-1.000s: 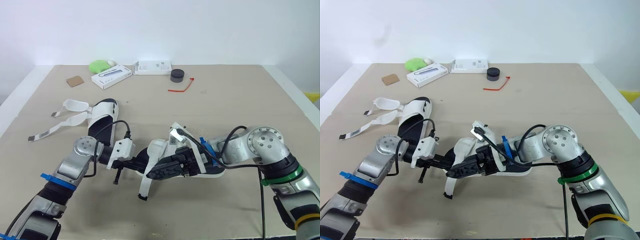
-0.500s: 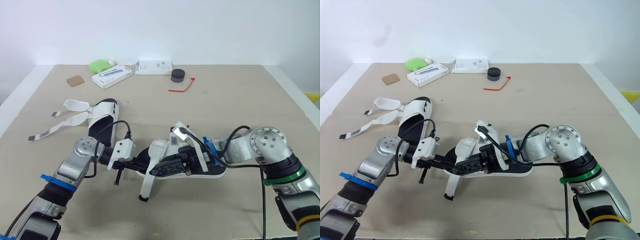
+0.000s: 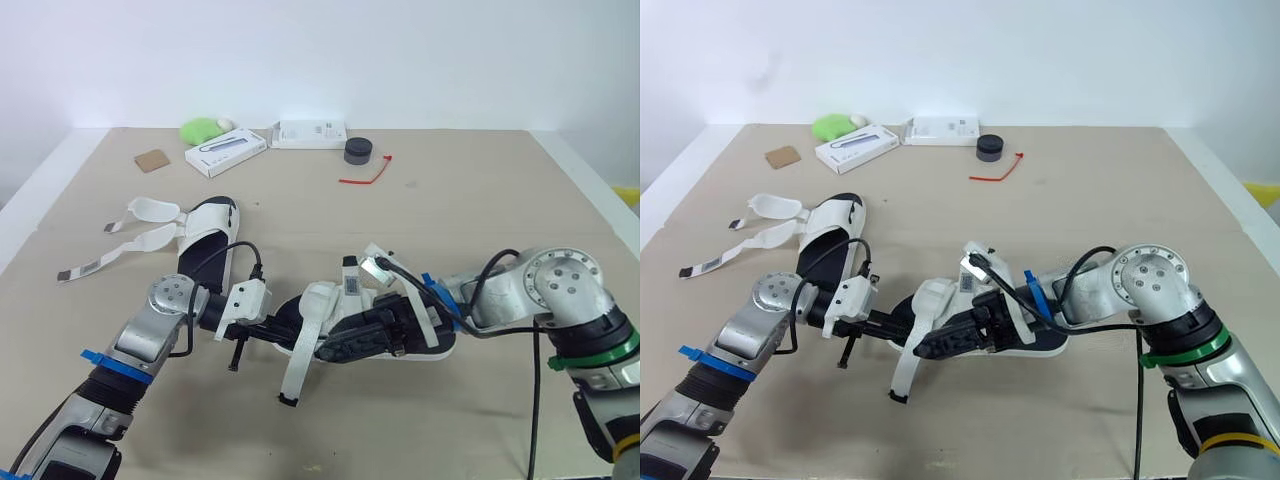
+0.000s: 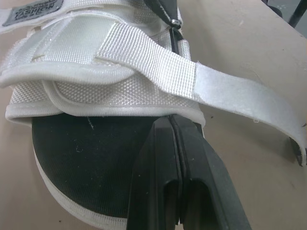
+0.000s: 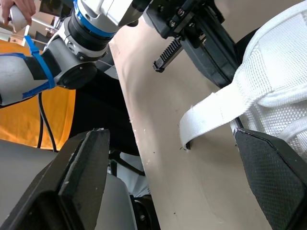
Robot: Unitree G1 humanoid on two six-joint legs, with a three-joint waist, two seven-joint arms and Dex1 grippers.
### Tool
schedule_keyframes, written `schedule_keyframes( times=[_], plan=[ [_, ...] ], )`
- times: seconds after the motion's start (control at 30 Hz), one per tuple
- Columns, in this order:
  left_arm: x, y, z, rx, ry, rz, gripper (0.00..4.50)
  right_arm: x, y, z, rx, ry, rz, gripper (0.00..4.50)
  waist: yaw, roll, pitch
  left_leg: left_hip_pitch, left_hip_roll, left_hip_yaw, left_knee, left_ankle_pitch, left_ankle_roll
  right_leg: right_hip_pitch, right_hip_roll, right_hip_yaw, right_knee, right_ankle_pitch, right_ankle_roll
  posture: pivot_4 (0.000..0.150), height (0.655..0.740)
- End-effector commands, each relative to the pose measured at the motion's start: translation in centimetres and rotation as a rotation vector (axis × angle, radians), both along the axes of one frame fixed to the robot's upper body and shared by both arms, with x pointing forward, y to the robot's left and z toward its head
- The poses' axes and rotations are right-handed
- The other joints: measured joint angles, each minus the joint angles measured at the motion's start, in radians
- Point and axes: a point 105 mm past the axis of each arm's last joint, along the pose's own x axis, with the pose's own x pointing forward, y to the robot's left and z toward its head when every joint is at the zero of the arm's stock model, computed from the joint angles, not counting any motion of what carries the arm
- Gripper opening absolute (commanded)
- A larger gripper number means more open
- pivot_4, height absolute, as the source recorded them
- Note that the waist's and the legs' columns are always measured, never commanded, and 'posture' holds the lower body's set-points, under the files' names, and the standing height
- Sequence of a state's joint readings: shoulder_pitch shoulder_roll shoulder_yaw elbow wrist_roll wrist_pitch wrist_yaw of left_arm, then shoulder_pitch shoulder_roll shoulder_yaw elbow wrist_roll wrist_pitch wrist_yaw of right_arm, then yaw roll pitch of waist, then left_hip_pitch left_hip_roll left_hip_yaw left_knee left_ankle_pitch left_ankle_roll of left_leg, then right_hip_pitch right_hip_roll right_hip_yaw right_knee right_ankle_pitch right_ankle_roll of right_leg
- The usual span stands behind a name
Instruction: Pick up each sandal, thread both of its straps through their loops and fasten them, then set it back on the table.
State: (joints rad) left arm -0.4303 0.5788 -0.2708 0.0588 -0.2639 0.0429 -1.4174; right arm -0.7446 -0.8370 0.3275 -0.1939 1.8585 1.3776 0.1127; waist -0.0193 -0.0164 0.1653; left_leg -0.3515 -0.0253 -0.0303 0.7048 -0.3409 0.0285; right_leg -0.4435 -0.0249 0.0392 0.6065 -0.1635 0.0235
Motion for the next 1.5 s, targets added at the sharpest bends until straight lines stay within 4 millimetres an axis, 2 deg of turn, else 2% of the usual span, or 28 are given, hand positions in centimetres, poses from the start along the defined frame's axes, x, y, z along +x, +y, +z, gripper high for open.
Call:
schedule_keyframes(
  times=[0.03, 0.23, 0.4, 0.5, 0.7, 0.87, 1.1, 1.23, 1.5],
  plan=[
    [0.0, 0.5, -0.5, 0.028, 0.01, 0.016, 0.0, -0.8, -0.6, -2.1, -0.088, 0.053, 0.009, 4.45, 0.0, 0.0, 0.0, 0.0, 0.0, 0.0, 0.0, 0.0, 0.0, 0.0, 0.0, 0.0, 0.0, 0.0, 0.0, 0.15, 0.74],
    [0.1, 0.6, -0.5, 0.033, 0.013, 0.013, 0.0, -0.5, -0.7, -1.0, -0.048, 0.037, -0.008, 4.45, 0.0, 0.0, 0.0, 0.0, 0.0, 0.0, 0.0, 0.0, 0.0, 0.0, 0.0, 0.0, 0.0, 0.0, 0.0, 0.15, 0.74],
    [0.3, 0.7, -0.5, 0.037, 0.012, 0.012, 0.0, -1.1, -1.0, 1.1, 0.006, -0.004, 0.019, 4.45, 0.0, 0.0, 0.0, -0.001, 0.0, 0.0, 0.0, 0.0, 0.0, 0.0, 0.0, -0.001, -0.001, 0.0, 0.0, 0.15, 0.74],
    [0.4, 0.6, -0.4, 0.035, 0.011, 0.01, 0.0, -2.3, -1.2, 0.6, 0.005, -0.016, 0.065, 4.45, 0.0, 0.0, 0.0, -0.001, 0.0, -0.001, 0.0, 0.0, 0.0, 0.0, 0.0, -0.001, -0.001, 0.0, 0.0, 0.15, 0.74],
    [0.5, 0.5, -0.1, 0.028, 0.007, 0.003, 0.0, -2.5, -1.5, -1.3, -0.056, -0.06, 0.085, 4.45, 0.0, 0.0, 0.0, -0.002, 0.0, 0.0, 0.001, 0.0, -0.001, -0.001, 0.001, -0.001, 0.0, 0.0, -0.001, 0.15, 0.74],
    [0.7, 0.0, 0.5, -0.001, -0.011, 0.008, 0.0, -1.3, -1.0, -2.6, -0.049, -0.072, 0.043, 4.45, 0.0, 0.0, 0.0, -0.001, 0.001, 0.0, 0.001, 0.0, -0.001, -0.001, 0.001, -0.001, 0.0, 0.0, -0.001, 0.15, 0.74],
    [1.9, -0.3, 2.3, -0.04, -0.074, 0.034, 0.0, 0.6, -1.3, -2.2, -0.026, -0.135, -0.023, 4.45, 0.0, 0.0, 0.0, -0.001, 0.0, -0.001, 0.001, 0.001, -0.001, -0.001, 0.001, -0.001, 0.0, 0.001, -0.001, 0.15, 0.74],
    [2.5, -0.3, 2.4, -0.035, -0.092, 0.043, 0.0, 1.9, -1.2, -1.5, 0.002, -0.152, -0.064, 4.45, -0.001, 0.0, 0.001, -0.001, 0.0, -0.001, 0.001, 0.001, -0.001, -0.001, 0.001, -0.001, 0.0, 0.001, -0.001, 0.15, 0.74],
    [1.8, -0.8, 1.3, -0.031, -0.065, 0.031, 0.0, 1.3, 0.5, -0.7, 0.103, -0.031, -0.043, 4.45, -0.001, 0.0, 0.001, -0.003, 0.0, 0.0, 0.001, 0.001, -0.001, -0.004, 0.001, 0.0, 0.003, 0.001, -0.002, 0.15, 0.74]
  ],
)
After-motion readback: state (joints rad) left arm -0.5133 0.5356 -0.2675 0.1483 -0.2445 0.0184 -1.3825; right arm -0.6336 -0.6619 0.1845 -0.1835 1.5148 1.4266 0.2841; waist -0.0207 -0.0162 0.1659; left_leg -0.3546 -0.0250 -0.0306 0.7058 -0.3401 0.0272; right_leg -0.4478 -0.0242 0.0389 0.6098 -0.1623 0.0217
